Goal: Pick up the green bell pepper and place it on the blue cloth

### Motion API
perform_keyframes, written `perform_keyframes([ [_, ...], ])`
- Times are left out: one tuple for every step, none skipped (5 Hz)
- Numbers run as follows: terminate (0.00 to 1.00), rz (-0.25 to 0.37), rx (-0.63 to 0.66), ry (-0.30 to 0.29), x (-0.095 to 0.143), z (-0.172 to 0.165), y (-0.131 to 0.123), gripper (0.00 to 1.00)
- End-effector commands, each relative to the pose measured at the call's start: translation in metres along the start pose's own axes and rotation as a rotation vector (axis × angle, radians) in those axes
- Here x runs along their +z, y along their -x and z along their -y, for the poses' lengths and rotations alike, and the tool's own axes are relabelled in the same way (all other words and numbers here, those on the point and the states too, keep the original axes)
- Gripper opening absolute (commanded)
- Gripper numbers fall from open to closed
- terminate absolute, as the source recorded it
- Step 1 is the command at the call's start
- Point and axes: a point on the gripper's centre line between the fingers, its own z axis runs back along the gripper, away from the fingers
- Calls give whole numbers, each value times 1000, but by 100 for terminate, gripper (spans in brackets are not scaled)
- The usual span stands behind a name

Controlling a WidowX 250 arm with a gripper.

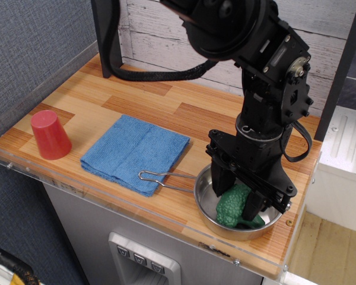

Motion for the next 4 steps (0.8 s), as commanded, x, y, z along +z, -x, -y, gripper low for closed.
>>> perform_keyframes([
  [0, 5, 6, 5, 6, -6, 2, 0],
  [0, 4, 19, 28, 17, -7, 2, 0],
  [0, 29, 6, 74, 34, -8, 2, 0],
  [0, 79, 12, 68, 51, -12, 0, 0],
])
